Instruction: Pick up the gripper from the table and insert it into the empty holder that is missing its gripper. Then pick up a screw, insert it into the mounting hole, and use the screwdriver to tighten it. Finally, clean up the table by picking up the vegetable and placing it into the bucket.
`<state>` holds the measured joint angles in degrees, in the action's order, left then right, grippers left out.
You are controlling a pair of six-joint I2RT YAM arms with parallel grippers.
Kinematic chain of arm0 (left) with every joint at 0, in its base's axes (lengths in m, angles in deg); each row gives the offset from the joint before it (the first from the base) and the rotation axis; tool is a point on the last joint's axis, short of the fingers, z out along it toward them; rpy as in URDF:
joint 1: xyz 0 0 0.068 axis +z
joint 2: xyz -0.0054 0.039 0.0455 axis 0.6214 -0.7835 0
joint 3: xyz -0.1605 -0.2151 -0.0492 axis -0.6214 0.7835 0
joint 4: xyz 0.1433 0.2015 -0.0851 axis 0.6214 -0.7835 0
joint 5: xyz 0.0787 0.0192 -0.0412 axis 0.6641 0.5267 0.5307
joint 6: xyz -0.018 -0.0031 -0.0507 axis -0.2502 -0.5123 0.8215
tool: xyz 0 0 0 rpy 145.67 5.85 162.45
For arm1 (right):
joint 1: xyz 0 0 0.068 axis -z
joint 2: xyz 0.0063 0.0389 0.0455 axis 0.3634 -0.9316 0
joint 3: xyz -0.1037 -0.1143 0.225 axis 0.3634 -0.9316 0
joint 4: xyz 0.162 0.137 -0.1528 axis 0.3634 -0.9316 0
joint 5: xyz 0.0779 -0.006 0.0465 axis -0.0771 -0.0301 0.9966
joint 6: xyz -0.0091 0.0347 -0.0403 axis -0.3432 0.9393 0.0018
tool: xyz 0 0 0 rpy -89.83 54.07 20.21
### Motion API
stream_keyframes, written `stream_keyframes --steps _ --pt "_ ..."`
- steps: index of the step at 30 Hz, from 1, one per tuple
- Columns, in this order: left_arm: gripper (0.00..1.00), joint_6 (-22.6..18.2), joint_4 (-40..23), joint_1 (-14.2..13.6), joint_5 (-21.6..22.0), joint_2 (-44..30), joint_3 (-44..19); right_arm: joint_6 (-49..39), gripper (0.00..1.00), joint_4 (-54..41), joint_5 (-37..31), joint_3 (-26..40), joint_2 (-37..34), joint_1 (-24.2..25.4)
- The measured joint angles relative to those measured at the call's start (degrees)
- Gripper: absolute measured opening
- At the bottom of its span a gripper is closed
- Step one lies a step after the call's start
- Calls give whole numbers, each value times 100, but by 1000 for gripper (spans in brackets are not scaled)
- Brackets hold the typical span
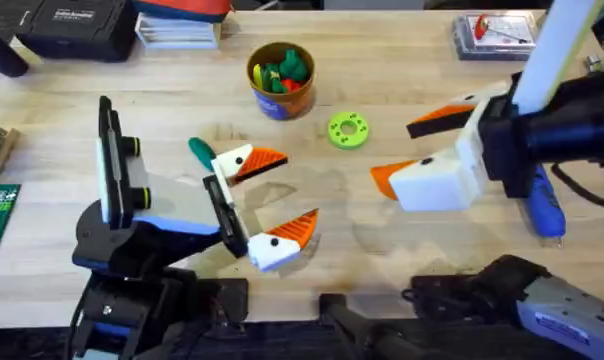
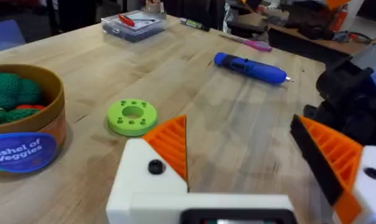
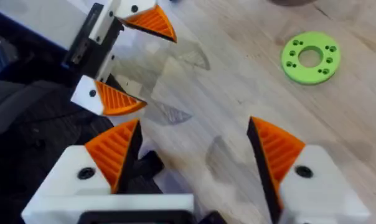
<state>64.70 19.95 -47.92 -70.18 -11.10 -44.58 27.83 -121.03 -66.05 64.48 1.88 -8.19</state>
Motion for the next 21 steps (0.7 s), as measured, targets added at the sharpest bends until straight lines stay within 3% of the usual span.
stream_keyframes --steps 7,10,13,16,17,21 --pt "926 -2 1 0 26 0 0 -816 992 -299 327 -20 -178 4" --pt "832 -12 5 0 124 0 0 -1130 992 -313 411 -23 -226 4" --pt "584 -36 21 1 240 0 0 -1359 992 -315 438 -26 -273 4" --pt "129 -42 27 0 320 0 0 -1481 992 -315 441 -26 -334 4" --pt "37 -65 31 1 334 0 0 -1505 992 -314 438 -26 -358 4" --pt "5 -61 32 1 350 0 0 -1551 992 -291 430 -26 -490 4"
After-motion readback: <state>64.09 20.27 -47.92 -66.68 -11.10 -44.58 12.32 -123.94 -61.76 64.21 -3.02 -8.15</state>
